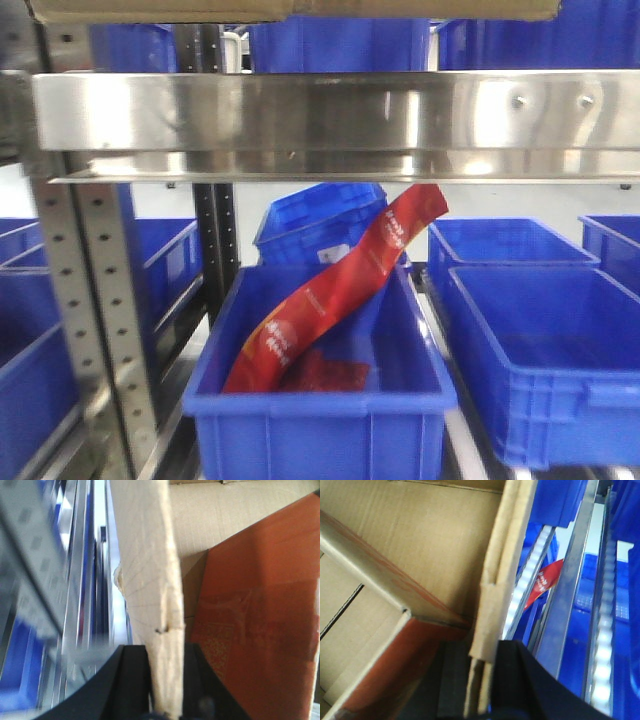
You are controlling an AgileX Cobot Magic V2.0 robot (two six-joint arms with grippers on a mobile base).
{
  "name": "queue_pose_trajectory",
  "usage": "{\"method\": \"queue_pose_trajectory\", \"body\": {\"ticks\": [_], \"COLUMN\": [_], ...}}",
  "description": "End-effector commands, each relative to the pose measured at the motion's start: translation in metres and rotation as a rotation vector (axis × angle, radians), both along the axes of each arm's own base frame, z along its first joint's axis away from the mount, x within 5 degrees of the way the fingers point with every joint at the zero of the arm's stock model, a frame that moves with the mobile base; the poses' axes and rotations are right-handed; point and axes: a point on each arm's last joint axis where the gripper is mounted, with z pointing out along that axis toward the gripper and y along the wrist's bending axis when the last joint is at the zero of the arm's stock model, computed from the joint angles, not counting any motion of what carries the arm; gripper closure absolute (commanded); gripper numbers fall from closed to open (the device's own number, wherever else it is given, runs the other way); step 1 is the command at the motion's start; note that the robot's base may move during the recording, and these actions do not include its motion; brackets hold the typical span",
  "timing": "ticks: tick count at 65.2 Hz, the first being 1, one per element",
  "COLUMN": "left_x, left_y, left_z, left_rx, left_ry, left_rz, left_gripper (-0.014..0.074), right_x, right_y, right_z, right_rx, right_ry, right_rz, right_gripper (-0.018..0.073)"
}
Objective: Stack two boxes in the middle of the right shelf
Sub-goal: 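Drive forward, raising the held boxes above the middle shelf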
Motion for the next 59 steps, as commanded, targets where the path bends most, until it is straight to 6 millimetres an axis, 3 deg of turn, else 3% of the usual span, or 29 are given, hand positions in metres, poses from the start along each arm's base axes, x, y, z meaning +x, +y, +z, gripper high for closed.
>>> {"method": "queue_pose_trajectory", "body": {"ticks": [1, 59], "left_x": [-0.0051, -0.0051], "left_y": [0.0059, 0.0059], "left_z": [0.0142, 0.0142], "left_rx": [0.006, 0.006], "left_ry": [-0.101, -0.101], "left_rz": [0.023, 0.023], "left_gripper": [0.0708, 0.0708], "right_x": [-0.0028, -0.0028], "right_y": [-0.0057, -0.0057], "right_z": [0.0069, 0.0069], "right_rx": [-0.022, -0.022], "right_ry": [-0.052, -0.052], "right_rz": [-0.023, -0.023], "right_gripper": [0.0711, 0.0711]}}
